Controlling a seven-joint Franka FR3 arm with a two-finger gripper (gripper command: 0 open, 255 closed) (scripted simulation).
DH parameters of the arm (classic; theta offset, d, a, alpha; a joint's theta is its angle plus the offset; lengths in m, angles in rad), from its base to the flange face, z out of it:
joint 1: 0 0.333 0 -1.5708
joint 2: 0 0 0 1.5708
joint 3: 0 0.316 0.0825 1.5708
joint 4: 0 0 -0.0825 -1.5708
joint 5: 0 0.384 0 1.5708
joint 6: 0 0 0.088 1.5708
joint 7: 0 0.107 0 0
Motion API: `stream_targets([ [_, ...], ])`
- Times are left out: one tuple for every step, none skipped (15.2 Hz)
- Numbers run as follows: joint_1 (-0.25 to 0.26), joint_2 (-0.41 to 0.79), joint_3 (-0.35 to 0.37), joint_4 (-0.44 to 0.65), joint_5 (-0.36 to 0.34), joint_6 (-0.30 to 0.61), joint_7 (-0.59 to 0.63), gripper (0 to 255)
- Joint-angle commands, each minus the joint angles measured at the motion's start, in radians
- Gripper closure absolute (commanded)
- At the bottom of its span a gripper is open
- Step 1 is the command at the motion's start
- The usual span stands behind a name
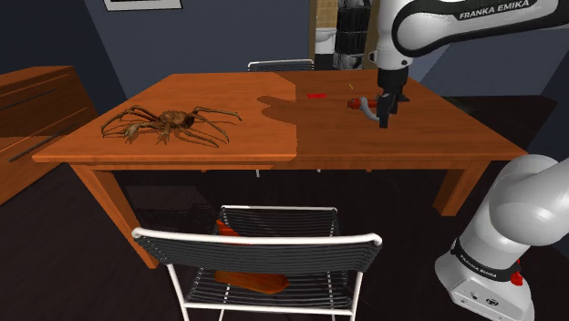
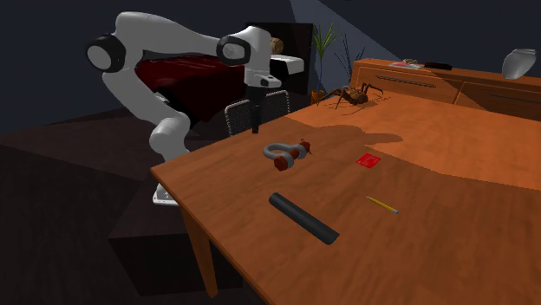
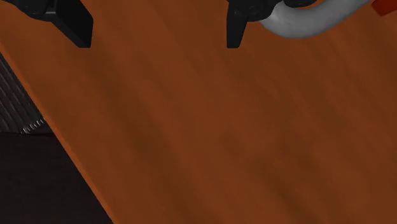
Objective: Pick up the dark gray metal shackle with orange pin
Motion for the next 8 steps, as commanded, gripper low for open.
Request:
stream_targets([
  [-0.013, 0.048, -0.03, 0.032, -0.018, 0.043, -0.03, 0],
  [-0.018, 0.073, -0.043, 0.049, -0.024, 0.065, -0.043, 0],
  [-0.022, 0.099, -0.057, 0.067, -0.029, 0.086, -0.055, 0],
  [-0.027, 0.125, -0.07, 0.085, -0.033, 0.107, -0.068, 0],
  [-0.03, 0.152, -0.083, 0.105, -0.035, 0.127, -0.081, 0],
  [-0.034, 0.179, -0.096, 0.126, -0.037, 0.146, -0.095, 0],
  [-0.037, 0.207, -0.108, 0.148, -0.037, 0.164, -0.108, 0],
  [-0.038, 0.21, -0.11, 0.151, -0.037, 0.167, -0.11, 0],
])
